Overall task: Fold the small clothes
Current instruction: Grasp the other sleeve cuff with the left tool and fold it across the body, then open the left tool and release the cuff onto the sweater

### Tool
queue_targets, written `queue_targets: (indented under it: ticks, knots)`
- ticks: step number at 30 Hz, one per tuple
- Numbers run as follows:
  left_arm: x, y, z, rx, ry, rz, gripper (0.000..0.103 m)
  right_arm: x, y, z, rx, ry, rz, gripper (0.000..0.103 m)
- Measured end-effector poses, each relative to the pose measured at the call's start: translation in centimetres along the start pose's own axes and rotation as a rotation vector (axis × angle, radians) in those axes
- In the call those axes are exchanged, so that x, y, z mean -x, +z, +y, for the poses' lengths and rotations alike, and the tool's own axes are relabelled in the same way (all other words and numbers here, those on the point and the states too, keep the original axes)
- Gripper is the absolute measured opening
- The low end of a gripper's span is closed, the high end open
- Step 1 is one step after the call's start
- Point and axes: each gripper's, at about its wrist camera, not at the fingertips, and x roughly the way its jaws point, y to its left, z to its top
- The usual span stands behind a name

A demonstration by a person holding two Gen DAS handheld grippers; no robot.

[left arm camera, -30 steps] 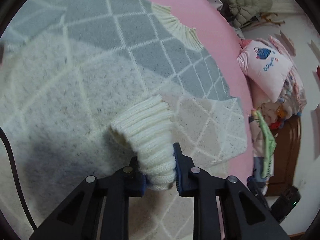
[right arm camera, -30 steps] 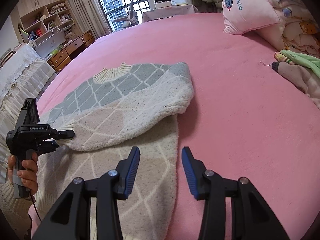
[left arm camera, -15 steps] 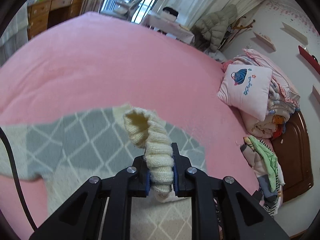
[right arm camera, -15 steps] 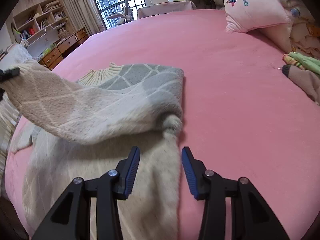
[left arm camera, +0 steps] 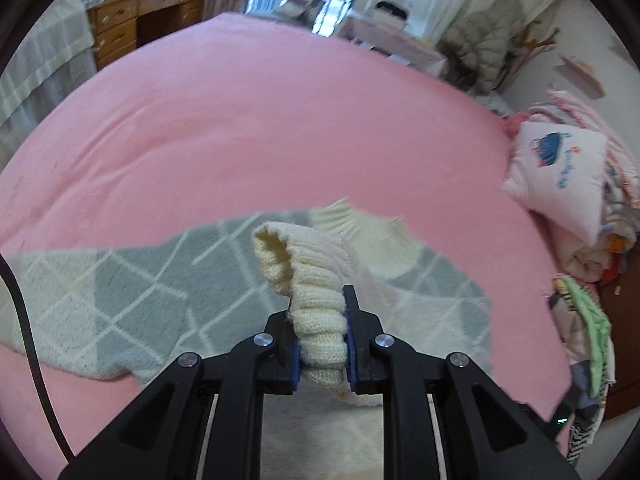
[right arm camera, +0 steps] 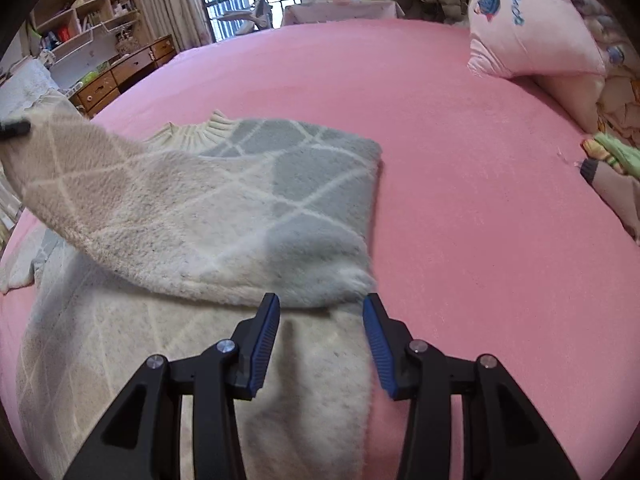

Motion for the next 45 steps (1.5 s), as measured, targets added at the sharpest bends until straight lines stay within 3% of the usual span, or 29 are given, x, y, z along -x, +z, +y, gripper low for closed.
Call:
queue_targets:
  ticks: [6,10,13,15,16,18,21,24,26,31,34,39,42,45]
  knots:
    - [-6.2,-3.5,4.9,0.014,0.161,0.125,0.016,0.6,-0.2,-3.0,-0.111,0.068,0.019,0.044]
    - [-7.7,-4.8,6.2,0.013,0.176,0.134,0.018,0.4,1.0,-3.1,-0.178,0.121,0.01,0.044]
    - [-7.6,-4.7,5.5,-0.019,0.197,0.123,0.018,-0.8,1.9,-2.3,-0.209,0.092,0.035,0.043]
    - [-7.4,-4.5,4.8,-0.058,0.212,0.115,0.018,-1.9,2.1,-1.5,-0.182,0.076,0.072,0.023]
    - [-7.3,-4.5,4.7,-0.081,0.215,0.105,0.018,-2.0,2.1,-1.2,-0.158,0.04,0.07,0.022]
    - [-7.4,-4.4,4.6,-0.108,0.225,0.101,0.022,-2.2,1.9,-1.1,-0.13,0.008,0.07,0.021]
    - [-8.2,-5.2,5.6,-0.123,0.257,0.125,0.038,-2.6,1.8,-2.1,-0.176,0.049,0.111,0.022]
    - [-7.0,-5.1,6.7,-0.114,0.216,0.144,0.043,-1.5,2.6,-3.0,-0.219,0.086,0.106,0.03]
    - [-5.7,-4.6,7.6,-0.104,0.22,0.144,0.053,-0.2,3.5,-2.9,-0.193,0.06,0.062,0.032]
    - [-1.5,-2.5,10.2,-0.055,0.269,0.034,0.056,1.3,6.4,-2.3,-0.118,0.018,-0.029,0.032]
    - [-0.7,-1.6,9.2,-0.052,0.237,-0.006,0.056,-0.1,8.5,-1.2,-0.092,0.006,-0.03,0.017]
    - [-3.2,-1.8,4.3,-0.111,0.152,0.022,0.056,-3.4,11.3,1.7,-0.072,0.032,-0.013,0.015]
    - [-6.3,-2.5,2.3,-0.146,0.194,0.047,0.056,-6.0,12.2,3.6,-0.042,0.027,0.019,0.014]
    - [-9.3,-3.0,2.8,-0.142,0.266,0.1,0.052,-8.6,12.4,3.9,0.011,-0.066,0.07,0.012]
